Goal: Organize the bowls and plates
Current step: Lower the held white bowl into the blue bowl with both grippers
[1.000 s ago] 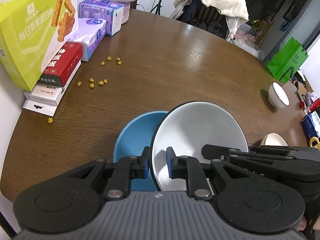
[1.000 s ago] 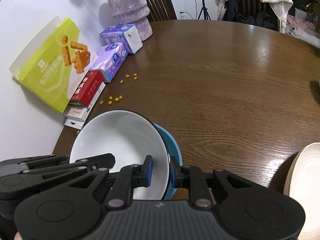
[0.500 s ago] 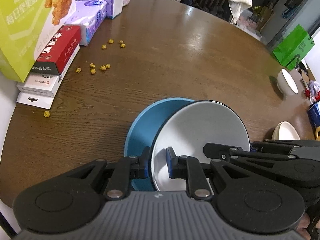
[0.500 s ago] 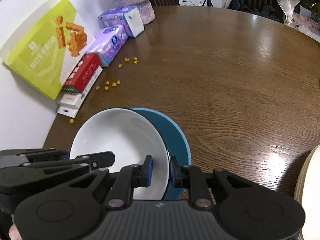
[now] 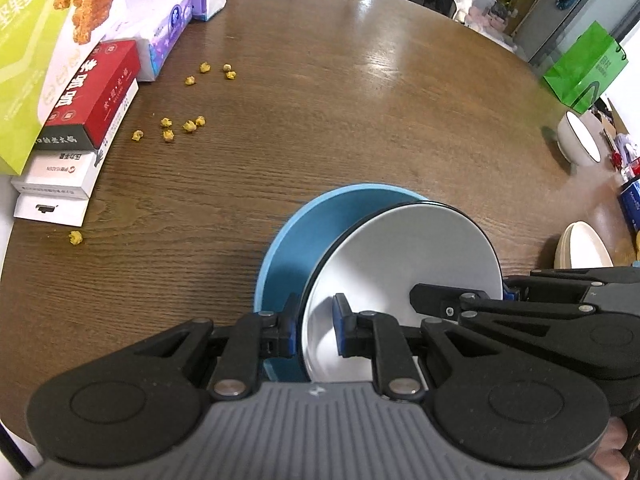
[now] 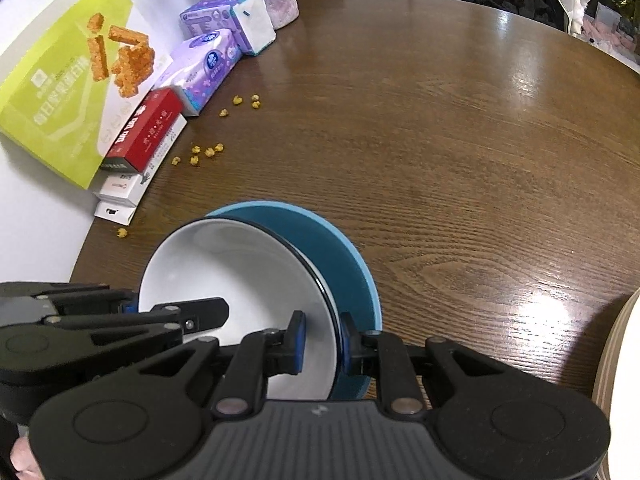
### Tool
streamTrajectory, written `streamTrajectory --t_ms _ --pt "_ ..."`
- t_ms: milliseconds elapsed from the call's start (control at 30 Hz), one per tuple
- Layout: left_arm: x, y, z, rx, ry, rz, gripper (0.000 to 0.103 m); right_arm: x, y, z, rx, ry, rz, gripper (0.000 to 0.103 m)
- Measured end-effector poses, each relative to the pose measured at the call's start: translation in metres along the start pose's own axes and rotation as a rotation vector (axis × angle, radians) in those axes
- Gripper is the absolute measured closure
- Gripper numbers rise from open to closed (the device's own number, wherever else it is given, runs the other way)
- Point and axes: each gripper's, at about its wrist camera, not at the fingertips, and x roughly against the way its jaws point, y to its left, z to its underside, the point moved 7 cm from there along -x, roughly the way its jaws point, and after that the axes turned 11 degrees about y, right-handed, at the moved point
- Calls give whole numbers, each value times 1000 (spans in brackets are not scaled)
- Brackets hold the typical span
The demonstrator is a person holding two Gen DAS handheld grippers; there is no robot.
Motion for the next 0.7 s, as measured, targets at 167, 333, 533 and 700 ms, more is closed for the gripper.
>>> streamTrajectory --t_ms 167,333,533,700 --pt "0 -1 0 -11 4 -3 86 -4 1 -1 -8 9 2 86" --pt "1 -1 -1 -13 10 2 86 -5 2 -1 -9 14 11 85" --pt "0 -2 -2 -21 21 17 85 -5 2 -1 -6 20 15 83" --pt "1 -1 -2 -21 22 25 85 -4 1 0 -11 23 17 83"
